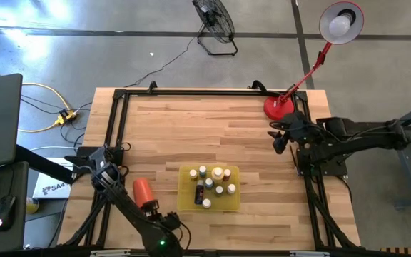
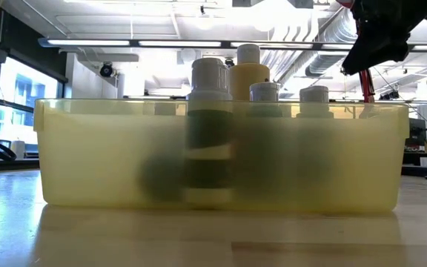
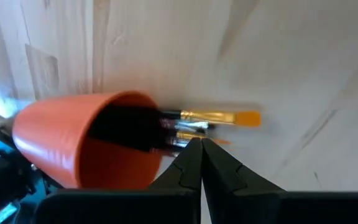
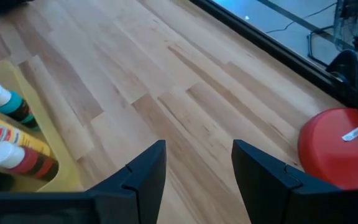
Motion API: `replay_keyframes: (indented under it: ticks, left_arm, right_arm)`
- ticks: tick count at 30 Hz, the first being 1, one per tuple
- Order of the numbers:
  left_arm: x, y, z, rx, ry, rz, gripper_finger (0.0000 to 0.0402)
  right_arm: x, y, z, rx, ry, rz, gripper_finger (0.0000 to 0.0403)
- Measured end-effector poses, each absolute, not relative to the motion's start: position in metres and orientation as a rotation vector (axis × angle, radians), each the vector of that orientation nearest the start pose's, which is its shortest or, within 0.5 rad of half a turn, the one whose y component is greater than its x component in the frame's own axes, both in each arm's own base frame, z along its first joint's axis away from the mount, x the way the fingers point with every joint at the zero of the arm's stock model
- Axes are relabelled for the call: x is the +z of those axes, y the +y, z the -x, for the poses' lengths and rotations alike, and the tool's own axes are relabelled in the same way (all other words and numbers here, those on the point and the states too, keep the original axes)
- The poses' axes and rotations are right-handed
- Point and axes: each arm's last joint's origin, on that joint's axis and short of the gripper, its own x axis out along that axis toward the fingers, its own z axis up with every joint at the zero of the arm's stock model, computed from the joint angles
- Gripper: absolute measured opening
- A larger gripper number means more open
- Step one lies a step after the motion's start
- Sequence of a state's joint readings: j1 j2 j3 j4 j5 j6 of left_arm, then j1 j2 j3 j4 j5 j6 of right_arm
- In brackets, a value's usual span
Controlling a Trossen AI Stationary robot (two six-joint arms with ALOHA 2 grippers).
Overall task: Pick & Place Paint Supplies
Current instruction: Adjust the orange cup
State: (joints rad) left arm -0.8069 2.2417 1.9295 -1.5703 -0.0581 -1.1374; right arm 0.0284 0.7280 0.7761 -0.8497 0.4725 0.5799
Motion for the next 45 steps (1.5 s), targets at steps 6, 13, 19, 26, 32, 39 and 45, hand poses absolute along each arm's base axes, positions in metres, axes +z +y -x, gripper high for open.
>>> replay_keyframes:
  ticks: [6,13,19,26,32,39,45]
  left_arm:
    - [0.197,-0.288,-0.285,0.504,1.674,0.015,0.0001]
    - [0.215,-0.278,-0.293,0.494,1.636,0.073,0.0]
    - [0.236,-0.274,-0.294,0.488,1.564,0.115,0.0]
    - [0.235,-0.279,-0.289,0.443,1.606,0.105,0.0]
    - [0.241,-0.278,-0.286,0.403,1.632,0.118,0.0]
    - [0.263,-0.277,-0.274,0.37,1.621,0.187,0.0]
    - [0.249,-0.289,-0.253,0.404,1.666,0.15,0.0]
  right_arm:
    - [0.284,-0.015,-0.13,-0.664,0.627,-0.356,0.0174]
    - [0.284,-0.021,-0.129,-0.71,0.623,-0.369,0.0174]
    - [0.284,-0.026,-0.128,-0.737,0.62,-0.383,0.0174]
    - [0.283,-0.027,-0.128,-0.73,0.625,-0.397,0.0174]
    - [0.283,-0.027,-0.128,-0.73,0.625,-0.396,0.0174]
    - [0.283,-0.027,-0.128,-0.731,0.625,-0.396,0.0174]
    - [0.283,-0.027,-0.128,-0.73,0.625,-0.397,0.0174]
